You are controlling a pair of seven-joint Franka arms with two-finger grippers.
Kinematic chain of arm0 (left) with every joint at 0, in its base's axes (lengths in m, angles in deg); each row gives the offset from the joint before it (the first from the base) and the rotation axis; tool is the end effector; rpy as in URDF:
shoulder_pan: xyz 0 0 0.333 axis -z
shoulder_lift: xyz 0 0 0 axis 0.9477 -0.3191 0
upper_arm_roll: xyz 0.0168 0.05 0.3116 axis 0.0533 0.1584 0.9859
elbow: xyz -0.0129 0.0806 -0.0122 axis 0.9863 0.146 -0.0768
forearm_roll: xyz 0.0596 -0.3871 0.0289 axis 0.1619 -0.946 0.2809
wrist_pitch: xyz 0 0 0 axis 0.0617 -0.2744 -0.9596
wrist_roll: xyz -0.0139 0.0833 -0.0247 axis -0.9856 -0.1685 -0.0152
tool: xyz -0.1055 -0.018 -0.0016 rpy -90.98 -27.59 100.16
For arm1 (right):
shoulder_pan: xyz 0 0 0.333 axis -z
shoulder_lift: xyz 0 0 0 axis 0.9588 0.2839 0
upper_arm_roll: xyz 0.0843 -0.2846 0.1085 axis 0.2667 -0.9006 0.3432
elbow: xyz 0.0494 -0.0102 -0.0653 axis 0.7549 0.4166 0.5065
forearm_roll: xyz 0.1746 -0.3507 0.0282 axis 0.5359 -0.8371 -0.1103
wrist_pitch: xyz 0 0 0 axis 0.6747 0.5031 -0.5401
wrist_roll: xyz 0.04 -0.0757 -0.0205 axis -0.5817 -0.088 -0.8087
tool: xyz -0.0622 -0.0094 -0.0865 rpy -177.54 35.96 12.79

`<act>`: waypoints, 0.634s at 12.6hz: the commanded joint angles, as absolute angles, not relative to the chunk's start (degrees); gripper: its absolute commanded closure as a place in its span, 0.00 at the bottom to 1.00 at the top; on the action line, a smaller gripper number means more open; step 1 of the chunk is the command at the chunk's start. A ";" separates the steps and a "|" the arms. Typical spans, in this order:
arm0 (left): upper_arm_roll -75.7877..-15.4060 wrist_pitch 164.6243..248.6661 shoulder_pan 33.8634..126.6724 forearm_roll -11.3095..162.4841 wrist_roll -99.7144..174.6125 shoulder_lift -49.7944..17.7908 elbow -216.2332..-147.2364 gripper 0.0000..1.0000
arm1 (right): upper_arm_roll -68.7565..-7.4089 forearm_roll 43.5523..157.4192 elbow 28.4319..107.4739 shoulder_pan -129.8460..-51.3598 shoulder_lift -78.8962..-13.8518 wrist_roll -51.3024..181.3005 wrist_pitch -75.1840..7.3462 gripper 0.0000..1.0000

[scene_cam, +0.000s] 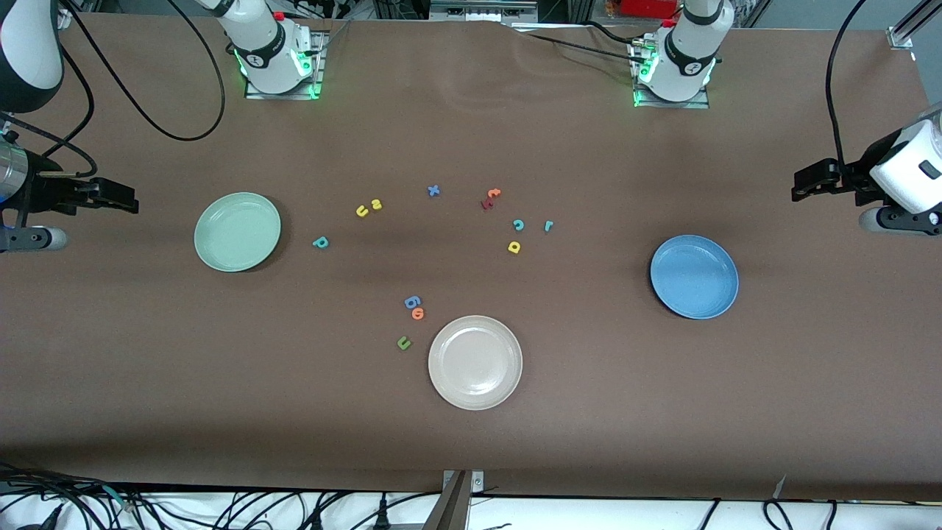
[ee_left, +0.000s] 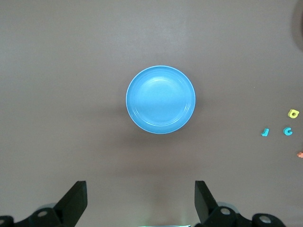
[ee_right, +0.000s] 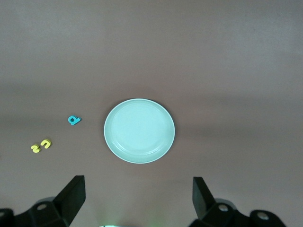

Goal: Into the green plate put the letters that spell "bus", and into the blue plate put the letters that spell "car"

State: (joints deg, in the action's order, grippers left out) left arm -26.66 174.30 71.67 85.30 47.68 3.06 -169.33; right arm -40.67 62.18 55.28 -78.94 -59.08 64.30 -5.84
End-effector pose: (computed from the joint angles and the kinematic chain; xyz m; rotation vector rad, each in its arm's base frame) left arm 0.5764 0.0053 0.5755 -3.1220 0.0910 0.2503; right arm 0.5997 -0.0229 0.5443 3.0910 0.0861 -0.2631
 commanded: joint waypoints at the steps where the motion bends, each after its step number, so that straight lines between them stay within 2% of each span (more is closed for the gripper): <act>1: -26.57 174.82 71.75 85.11 48.91 4.17 -170.44 0.00 | -40.28 61.88 55.24 -78.43 -59.55 64.49 -5.40 0.00; 8: -26.57 174.82 71.83 85.11 48.91 4.17 -170.44 0.00 | -40.28 61.35 55.33 -78.43 -59.55 64.23 -5.40 0.00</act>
